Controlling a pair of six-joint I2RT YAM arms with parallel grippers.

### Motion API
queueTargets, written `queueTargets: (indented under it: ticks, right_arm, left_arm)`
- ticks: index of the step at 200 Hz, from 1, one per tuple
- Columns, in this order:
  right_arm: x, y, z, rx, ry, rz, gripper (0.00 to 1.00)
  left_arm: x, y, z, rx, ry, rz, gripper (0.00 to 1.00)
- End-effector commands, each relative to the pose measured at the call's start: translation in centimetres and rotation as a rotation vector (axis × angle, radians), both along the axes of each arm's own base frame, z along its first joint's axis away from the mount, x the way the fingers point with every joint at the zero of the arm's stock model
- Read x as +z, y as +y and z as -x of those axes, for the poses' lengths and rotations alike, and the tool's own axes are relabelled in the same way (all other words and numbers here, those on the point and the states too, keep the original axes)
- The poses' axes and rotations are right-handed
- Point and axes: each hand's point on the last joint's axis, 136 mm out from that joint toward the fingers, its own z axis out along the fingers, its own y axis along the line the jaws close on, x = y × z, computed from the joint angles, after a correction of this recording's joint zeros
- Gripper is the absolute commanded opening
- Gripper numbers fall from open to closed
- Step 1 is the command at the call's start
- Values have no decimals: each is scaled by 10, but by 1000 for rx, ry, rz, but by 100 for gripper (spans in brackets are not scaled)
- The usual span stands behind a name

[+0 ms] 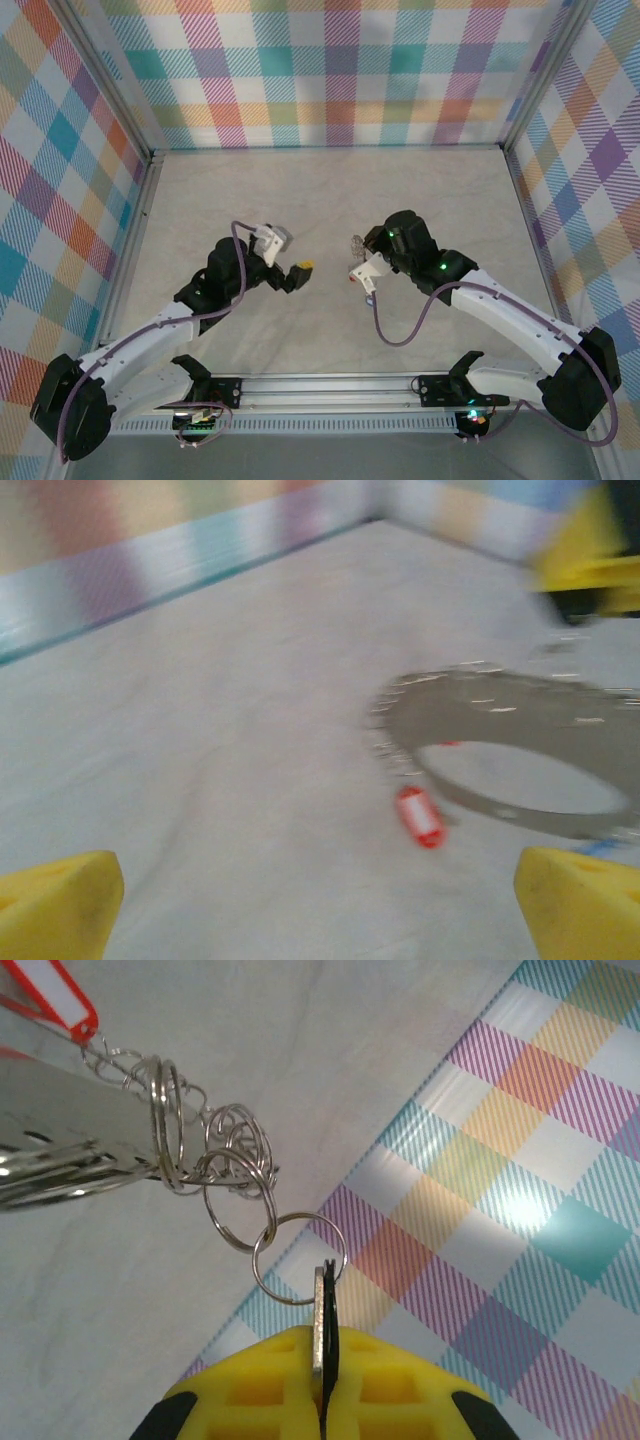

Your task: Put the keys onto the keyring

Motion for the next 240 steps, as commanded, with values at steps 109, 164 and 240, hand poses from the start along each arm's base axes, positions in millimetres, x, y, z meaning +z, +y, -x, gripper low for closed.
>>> queueTargets:
  ticks: [109, 164, 240]
  right_arm:
    - [54, 121, 52, 19, 483, -509, 0]
    - [28, 176, 68, -186, 917, -743, 0]
    - [-85, 142, 44, -431, 896, -539, 0]
  left_arm:
    - [-20, 183, -5, 966, 180, 109, 100]
    - [-18, 197, -9, 998, 195, 11, 100]
    - [-28, 201, -3, 991, 197, 14, 100]
